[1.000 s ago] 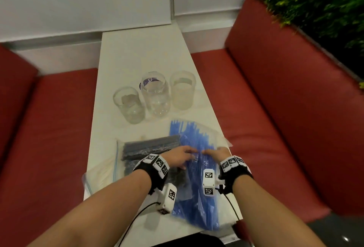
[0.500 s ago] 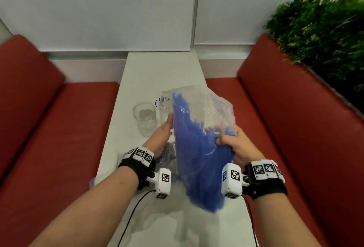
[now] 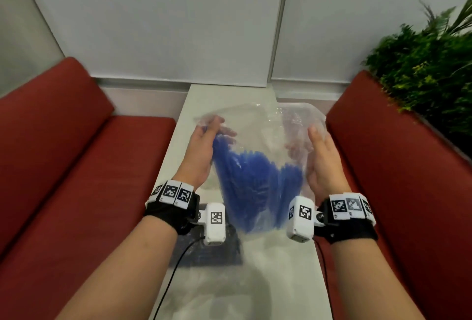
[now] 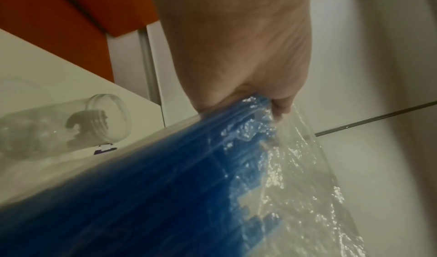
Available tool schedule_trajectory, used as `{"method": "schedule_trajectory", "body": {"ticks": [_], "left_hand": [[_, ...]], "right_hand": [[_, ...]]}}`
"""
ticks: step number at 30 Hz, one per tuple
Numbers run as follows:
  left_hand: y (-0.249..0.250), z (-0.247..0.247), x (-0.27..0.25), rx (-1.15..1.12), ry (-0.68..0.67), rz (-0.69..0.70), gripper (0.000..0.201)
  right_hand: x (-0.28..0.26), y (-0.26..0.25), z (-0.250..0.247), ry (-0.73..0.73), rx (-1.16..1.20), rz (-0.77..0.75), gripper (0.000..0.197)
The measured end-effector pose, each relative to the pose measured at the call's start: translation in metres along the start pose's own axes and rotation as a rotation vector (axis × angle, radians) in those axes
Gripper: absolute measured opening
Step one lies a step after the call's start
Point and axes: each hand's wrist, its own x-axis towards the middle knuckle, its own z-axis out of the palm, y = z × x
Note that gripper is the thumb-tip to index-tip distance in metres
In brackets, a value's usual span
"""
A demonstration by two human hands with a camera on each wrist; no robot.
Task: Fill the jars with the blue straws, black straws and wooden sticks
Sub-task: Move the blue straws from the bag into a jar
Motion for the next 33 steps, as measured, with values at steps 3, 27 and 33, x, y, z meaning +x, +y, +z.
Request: {"method": "schedule_trajectory", "body": {"ticks": [3,27,33], "left_hand": [[0.011,-0.004,-0.001,0.079,0.025,0.046,0.034],[0.031,-0.01,-0.011,0.113,-0.063,0.153,0.022],[0.03,0.004,-0.019,0.361,-0.209,0.231,0.023]], "right_hand": [[0.006,-0.01,0.013,-0.008,0.04,-0.054,0.054],[-0.017,-0.041,0.092,0.239,-0.882,-0.801,0.025],[-0.023,-0.023,0.142,-0.207,-1.09,-0.569,0.024]]}}
